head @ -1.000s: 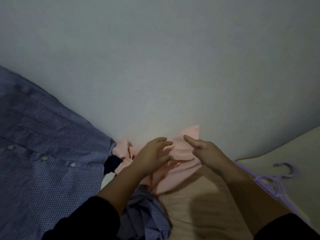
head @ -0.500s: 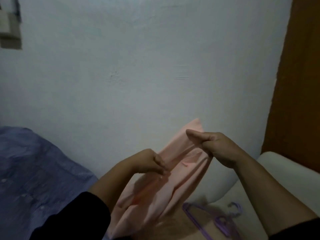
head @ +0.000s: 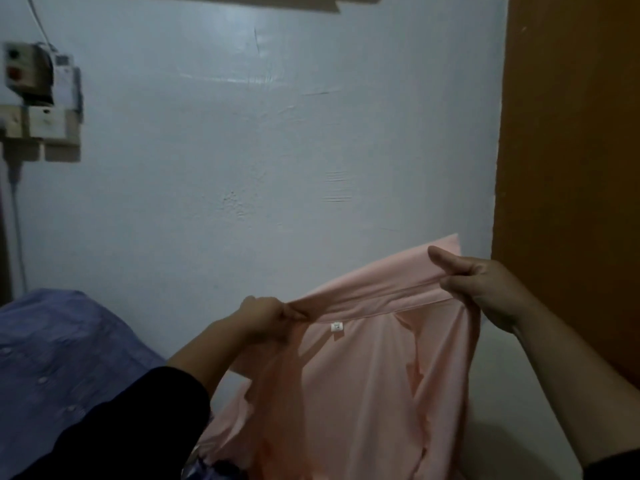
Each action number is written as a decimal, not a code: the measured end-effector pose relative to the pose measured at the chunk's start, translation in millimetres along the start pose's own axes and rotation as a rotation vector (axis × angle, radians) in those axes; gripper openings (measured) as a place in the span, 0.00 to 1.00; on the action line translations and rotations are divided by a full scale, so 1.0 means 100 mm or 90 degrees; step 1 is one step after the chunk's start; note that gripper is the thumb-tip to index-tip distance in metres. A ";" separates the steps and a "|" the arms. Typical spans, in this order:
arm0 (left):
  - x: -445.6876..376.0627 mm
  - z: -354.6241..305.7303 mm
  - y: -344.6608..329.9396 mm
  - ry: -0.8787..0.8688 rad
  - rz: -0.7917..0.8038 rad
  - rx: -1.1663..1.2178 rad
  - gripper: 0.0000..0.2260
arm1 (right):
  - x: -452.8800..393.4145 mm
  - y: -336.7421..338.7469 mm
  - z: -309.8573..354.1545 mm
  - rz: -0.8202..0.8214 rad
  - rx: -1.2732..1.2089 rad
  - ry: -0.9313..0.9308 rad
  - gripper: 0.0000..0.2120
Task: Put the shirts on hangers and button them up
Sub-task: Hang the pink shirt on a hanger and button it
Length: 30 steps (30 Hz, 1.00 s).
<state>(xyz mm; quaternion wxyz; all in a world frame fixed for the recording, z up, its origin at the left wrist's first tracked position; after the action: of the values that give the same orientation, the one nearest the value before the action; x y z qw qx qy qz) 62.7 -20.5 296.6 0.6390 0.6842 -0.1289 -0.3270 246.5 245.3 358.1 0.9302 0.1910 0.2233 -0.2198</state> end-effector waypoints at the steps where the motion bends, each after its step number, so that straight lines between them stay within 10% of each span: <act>1: 0.06 0.01 0.06 0.011 -0.008 -0.007 0.21 | 0.04 0.04 0.00 -0.005 -0.003 -0.002 0.24; 30: 1.65 -0.51 3.44 -0.001 -0.445 0.433 0.26 | 0.29 0.99 1.79 -0.301 -0.193 0.319 0.25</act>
<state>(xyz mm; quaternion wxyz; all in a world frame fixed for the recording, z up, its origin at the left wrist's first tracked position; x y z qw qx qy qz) 300.9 -129.4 578.0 0.2306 0.8565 0.0088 -0.4617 378.3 236.7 517.3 0.7881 0.0423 0.5118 -0.3394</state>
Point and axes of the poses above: each hand's wrist, its own x-axis away from the middle knuckle, its own y-axis out of the back of the hand, z = x × y, the point moved 6 cm from there along -x, towards the middle knuckle, and after that the axes turned 3 degrees about -z, right-handed, at the moved point
